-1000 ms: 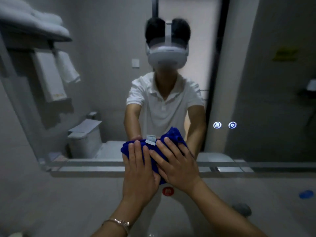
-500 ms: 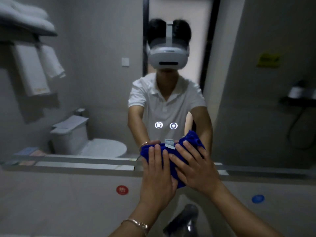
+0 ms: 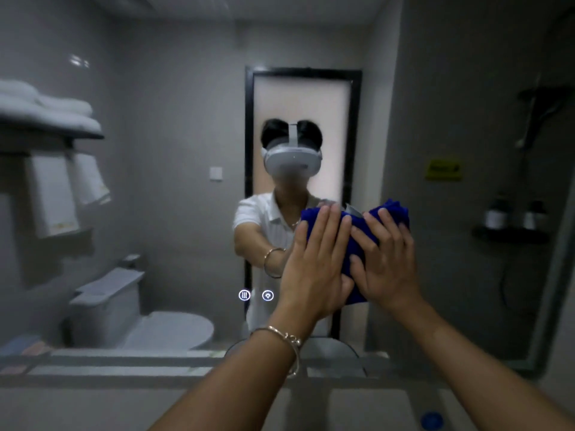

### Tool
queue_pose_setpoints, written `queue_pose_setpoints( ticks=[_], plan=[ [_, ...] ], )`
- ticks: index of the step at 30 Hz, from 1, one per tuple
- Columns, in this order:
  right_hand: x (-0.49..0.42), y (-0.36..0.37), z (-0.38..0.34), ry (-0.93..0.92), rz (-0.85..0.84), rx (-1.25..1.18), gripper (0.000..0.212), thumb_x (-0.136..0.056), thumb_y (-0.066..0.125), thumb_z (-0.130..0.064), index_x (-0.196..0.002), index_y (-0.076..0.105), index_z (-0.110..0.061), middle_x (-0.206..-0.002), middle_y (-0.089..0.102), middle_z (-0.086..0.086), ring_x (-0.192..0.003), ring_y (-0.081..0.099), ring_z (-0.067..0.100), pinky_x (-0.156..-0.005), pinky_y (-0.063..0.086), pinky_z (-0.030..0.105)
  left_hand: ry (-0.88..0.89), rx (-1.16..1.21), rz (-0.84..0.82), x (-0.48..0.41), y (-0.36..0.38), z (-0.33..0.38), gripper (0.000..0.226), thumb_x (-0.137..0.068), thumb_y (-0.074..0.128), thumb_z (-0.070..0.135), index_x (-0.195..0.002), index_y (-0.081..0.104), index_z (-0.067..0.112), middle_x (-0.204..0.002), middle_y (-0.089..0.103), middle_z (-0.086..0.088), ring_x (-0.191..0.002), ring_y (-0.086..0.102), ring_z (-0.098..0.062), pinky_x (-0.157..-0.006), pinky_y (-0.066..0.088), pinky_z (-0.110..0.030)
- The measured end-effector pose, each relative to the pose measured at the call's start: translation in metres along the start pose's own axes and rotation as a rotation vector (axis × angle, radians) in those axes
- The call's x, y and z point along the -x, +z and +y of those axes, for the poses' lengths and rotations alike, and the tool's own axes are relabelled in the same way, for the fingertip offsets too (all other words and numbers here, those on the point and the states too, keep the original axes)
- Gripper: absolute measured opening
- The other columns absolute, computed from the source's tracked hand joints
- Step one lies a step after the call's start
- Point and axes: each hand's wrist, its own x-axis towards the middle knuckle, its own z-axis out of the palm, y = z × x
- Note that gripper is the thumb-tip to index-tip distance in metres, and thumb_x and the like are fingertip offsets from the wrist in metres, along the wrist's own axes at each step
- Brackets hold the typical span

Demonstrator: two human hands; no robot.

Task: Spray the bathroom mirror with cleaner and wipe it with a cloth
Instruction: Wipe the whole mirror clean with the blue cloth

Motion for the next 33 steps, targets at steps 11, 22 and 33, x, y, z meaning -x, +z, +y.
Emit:
queue_pose_setpoints(
  ticks=[11, 22, 33],
  plan=[
    [-0.133, 0.023, -0.105, 0.058, 0.012, -0.012, 0.049, -0.089, 0.040, -0.035, -0.136, 0.038, -0.019, -0.141, 0.044, 0.012, -0.135, 0.029, 0.029, -0.112, 0.016, 0.044, 0.041, -0.168, 0.150, -0.029, -0.056, -0.157, 0.077, -0.075, 0.032, 0.035, -0.144, 0.024, 0.004, -0.150, 0.031, -0.019, -0.140, 0.028, -0.032, -0.113, 0.025, -0.049],
    [-0.237, 0.052, -0.264, -0.052, -0.034, -0.094, 0.047, -0.089, 0.039, -0.037, -0.128, 0.054, -0.017, -0.135, 0.053, 0.010, -0.132, 0.041, 0.031, -0.109, 0.020, 0.046, -0.075, -0.154, 0.173, 0.017, -0.098, -0.336, 0.074, -0.076, 0.032, 0.029, -0.144, 0.026, 0.001, -0.150, 0.028, -0.022, -0.140, 0.026, -0.035, -0.113, 0.024, -0.051],
    [-0.355, 0.073, -0.347, -0.150, -0.073, -0.085, 0.048, -0.093, 0.037, -0.039, -0.136, 0.049, -0.021, -0.143, 0.045, 0.004, -0.140, 0.028, 0.026, -0.113, 0.015, 0.043, -0.104, -0.127, 0.159, -0.004, -0.153, -0.477, 0.080, -0.079, 0.024, 0.039, -0.150, 0.007, 0.007, -0.158, 0.006, -0.016, -0.146, 0.002, -0.028, -0.117, 0.012, -0.049]
  ],
)
